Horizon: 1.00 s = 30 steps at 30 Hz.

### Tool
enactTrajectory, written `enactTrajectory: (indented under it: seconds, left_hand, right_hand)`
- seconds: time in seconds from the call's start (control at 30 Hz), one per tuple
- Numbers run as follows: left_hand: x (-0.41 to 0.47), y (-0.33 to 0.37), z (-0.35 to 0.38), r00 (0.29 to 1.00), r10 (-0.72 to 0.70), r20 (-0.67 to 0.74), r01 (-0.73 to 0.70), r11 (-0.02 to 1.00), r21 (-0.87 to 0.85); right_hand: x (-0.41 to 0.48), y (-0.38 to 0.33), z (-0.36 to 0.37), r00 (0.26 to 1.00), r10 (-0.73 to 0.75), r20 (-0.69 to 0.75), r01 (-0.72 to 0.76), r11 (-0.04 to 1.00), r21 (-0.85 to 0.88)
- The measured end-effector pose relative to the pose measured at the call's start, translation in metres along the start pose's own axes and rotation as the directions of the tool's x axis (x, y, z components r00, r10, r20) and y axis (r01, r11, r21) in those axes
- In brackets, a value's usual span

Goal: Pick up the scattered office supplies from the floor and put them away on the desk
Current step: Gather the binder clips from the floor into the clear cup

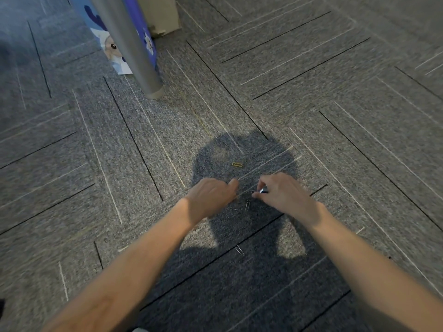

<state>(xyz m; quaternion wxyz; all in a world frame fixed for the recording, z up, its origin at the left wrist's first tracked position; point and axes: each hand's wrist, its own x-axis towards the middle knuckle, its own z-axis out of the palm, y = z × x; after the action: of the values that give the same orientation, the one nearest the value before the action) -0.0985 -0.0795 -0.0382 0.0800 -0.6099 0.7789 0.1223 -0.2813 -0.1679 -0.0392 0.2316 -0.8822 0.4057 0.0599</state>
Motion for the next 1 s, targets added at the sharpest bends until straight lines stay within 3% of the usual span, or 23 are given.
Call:
enactTrajectory:
  seconds: [0.07, 0.13, 0.2, 0.23, 0.3, 0.33, 0.37, 0.43, 0.5, 0.67, 0.73, 0.77, 0.8, 0.87, 0.93, 1.0]
  left_hand:
    - [0.001, -0.001, 0.001, 0.998, -0.059, -0.019, 0.056, 0.991, -0.122]
    - [0.002, 0.000, 0.002, 0.984, -0.178, 0.008, 0.164, 0.890, -0.426]
    - [0.001, 0.003, 0.003, 0.969, -0.246, 0.023, 0.178, 0.631, -0.755]
    - [-0.001, 0.003, 0.003, 0.970, -0.240, 0.024, 0.128, 0.429, -0.894]
    - [-0.005, 0.003, 0.000, 0.969, -0.239, 0.062, 0.026, -0.150, -0.988]
    - [-0.006, 0.001, -0.003, 0.964, -0.254, 0.073, -0.024, -0.357, -0.934]
    - [-0.006, 0.000, -0.005, 0.959, -0.272, 0.078, -0.067, -0.484, -0.873]
    - [-0.005, 0.001, -0.009, 0.951, -0.298, 0.089, -0.116, -0.604, -0.789]
    - [-0.003, 0.001, -0.011, 0.949, -0.304, 0.081, -0.144, -0.648, -0.748]
    - [-0.004, -0.002, -0.010, 0.945, -0.312, 0.094, -0.119, -0.599, -0.791]
    - [-0.010, -0.002, -0.007, 0.947, -0.293, 0.135, -0.026, -0.487, -0.873]
    - [-0.013, -0.002, -0.003, 0.943, -0.289, 0.166, 0.048, -0.377, -0.925]
    - [-0.018, 0.000, -0.001, 0.939, -0.289, 0.185, 0.120, -0.229, -0.966]
    - [-0.026, 0.003, 0.006, 0.947, -0.277, 0.164, 0.209, 0.140, -0.968]
    - [-0.034, 0.007, 0.013, 0.963, -0.225, 0.145, 0.243, 0.510, -0.825]
    - [-0.044, 0.009, 0.016, 0.970, -0.164, 0.177, 0.240, 0.733, -0.636]
  right_hand:
    - [0.001, 0.004, 0.001, 1.000, -0.007, 0.022, 0.006, 0.999, 0.048]
    - [0.002, 0.009, 0.002, 0.999, -0.011, 0.037, 0.007, 0.994, 0.107]
    - [0.002, 0.011, 0.003, 0.998, 0.028, 0.059, -0.044, 0.958, 0.282]
    - [0.001, 0.011, 0.003, 0.995, 0.059, 0.085, -0.091, 0.888, 0.450]
    - [-0.004, 0.011, -0.001, 0.989, 0.075, 0.130, -0.149, 0.568, 0.809]
    - [-0.007, 0.011, -0.003, 0.989, 0.068, 0.130, -0.146, 0.368, 0.918]
    - [-0.008, 0.012, -0.004, 0.989, 0.063, 0.130, -0.139, 0.170, 0.976]
    - [-0.010, 0.010, -0.007, 0.990, 0.040, 0.135, -0.127, -0.163, 0.979]
    - [-0.011, 0.006, -0.010, 0.992, -0.001, 0.126, -0.120, -0.316, 0.941]
    - [-0.012, 0.003, -0.012, 0.994, -0.065, 0.085, -0.103, -0.367, 0.924]
    - [-0.010, 0.003, -0.011, 0.992, -0.045, 0.121, -0.129, -0.326, 0.936]
    - [-0.010, 0.004, -0.010, 0.988, -0.032, 0.153, -0.156, -0.257, 0.954]
    - [-0.010, 0.005, -0.010, 0.982, -0.013, 0.190, -0.190, -0.136, 0.972]
    - [-0.014, 0.001, -0.011, 0.982, 0.029, 0.185, -0.187, 0.255, 0.949]
    - [-0.019, -0.003, -0.010, 0.994, 0.000, 0.108, -0.084, 0.616, 0.783]
    - [-0.020, -0.004, -0.008, 0.997, -0.043, 0.058, 0.004, 0.834, 0.552]
